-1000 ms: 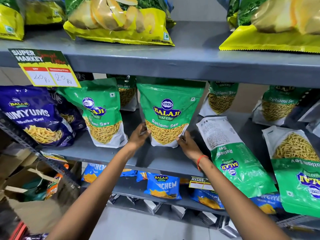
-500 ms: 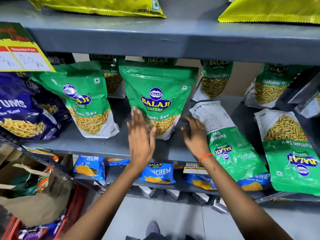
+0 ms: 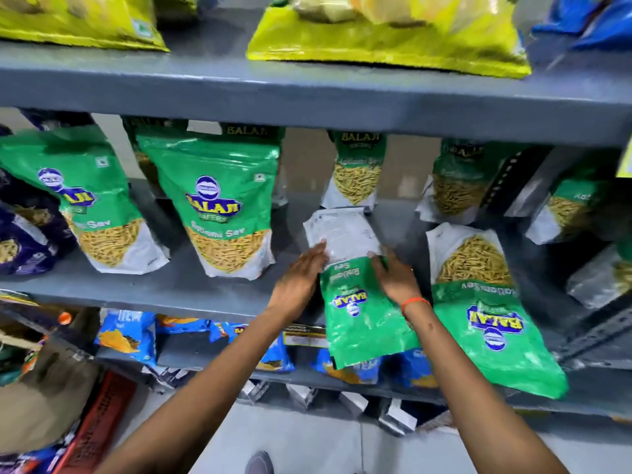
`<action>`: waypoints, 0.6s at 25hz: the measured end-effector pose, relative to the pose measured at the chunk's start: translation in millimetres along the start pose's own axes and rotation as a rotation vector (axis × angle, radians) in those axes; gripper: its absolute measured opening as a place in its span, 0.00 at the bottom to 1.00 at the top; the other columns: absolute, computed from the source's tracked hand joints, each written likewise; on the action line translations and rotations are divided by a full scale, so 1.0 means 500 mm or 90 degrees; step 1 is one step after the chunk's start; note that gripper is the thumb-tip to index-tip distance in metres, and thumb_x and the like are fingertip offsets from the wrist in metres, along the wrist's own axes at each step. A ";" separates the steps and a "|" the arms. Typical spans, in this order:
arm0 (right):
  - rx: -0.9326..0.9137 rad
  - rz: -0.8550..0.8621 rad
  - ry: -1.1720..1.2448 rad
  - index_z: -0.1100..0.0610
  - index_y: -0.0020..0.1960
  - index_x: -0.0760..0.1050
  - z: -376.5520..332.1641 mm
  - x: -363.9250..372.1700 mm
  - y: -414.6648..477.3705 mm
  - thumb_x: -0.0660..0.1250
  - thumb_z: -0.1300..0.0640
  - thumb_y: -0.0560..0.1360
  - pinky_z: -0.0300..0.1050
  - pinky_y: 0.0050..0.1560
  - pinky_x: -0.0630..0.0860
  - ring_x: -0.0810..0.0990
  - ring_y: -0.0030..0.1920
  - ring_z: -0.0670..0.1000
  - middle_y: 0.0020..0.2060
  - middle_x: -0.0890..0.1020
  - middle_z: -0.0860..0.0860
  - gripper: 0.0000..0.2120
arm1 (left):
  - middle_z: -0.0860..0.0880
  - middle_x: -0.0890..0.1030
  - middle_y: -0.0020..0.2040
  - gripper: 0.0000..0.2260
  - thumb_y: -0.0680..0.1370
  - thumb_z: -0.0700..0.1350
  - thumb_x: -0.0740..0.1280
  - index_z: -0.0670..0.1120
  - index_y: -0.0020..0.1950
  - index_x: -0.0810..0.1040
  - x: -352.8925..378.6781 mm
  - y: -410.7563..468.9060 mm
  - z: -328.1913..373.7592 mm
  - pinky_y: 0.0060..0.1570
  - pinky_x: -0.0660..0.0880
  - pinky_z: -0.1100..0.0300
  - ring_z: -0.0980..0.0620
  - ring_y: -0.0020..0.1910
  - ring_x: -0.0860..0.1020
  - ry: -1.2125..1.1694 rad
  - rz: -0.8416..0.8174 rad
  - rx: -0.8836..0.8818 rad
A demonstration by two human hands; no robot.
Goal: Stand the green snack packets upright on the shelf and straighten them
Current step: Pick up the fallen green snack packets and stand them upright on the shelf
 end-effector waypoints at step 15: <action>0.110 -0.137 0.282 0.59 0.47 0.76 0.038 -0.087 0.074 0.63 0.63 0.75 0.43 0.46 0.80 0.79 0.37 0.49 0.36 0.81 0.51 0.04 | 0.57 0.74 0.66 0.14 0.80 0.48 0.57 0.56 0.65 0.71 -0.043 0.085 0.035 0.46 0.67 0.69 0.58 0.62 0.71 -0.089 0.081 -0.109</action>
Point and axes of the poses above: each hand's wrist, its own y-axis towards the middle knuckle, its own x-axis out of the palm, z = x × y, the point moved 4 cm from there along y, towards the middle knuckle
